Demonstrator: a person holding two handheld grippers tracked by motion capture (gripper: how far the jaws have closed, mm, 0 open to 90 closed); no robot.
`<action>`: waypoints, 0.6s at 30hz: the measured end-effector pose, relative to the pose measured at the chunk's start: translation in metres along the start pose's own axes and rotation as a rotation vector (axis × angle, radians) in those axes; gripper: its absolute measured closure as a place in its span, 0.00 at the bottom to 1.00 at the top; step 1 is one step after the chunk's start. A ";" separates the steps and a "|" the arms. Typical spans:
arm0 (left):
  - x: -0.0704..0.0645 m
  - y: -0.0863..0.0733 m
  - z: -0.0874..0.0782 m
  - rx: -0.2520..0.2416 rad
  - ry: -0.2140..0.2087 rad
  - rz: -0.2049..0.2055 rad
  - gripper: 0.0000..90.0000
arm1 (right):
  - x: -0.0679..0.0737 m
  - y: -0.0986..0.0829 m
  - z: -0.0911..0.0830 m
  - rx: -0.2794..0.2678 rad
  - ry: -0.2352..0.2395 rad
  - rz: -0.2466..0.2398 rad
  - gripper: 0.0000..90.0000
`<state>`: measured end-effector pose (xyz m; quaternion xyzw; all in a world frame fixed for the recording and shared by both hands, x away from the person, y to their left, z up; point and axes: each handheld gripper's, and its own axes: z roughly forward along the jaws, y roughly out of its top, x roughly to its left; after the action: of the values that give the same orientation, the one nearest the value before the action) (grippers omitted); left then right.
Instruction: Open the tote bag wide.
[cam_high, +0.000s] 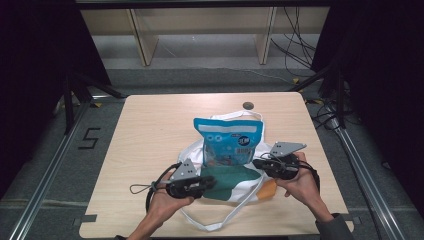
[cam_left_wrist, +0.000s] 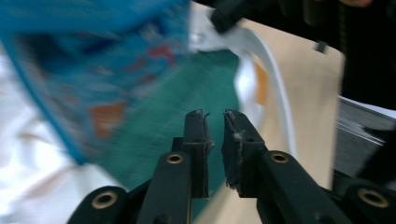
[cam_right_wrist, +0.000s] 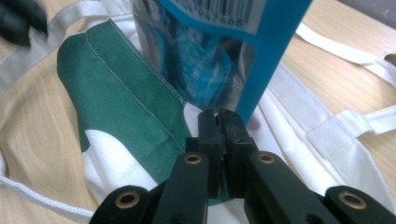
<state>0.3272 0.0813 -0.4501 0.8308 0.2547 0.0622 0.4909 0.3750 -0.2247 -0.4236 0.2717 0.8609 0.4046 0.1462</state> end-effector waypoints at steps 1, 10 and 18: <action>0.003 -0.004 0.007 0.020 -0.002 0.016 0.89 | 0.000 0.002 -0.002 -0.016 0.002 -0.022 0.99; 0.021 -0.026 0.056 0.080 0.104 -0.105 0.96 | 0.016 0.013 -0.023 -0.070 0.076 -0.057 0.99; 0.022 -0.029 0.062 0.086 0.132 -0.131 0.96 | 0.044 -0.027 0.007 0.110 0.209 -0.041 0.99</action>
<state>0.3570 0.0547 -0.5096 0.8267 0.3426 0.0735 0.4402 0.3330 -0.2083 -0.4505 0.2181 0.8976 0.3799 0.0490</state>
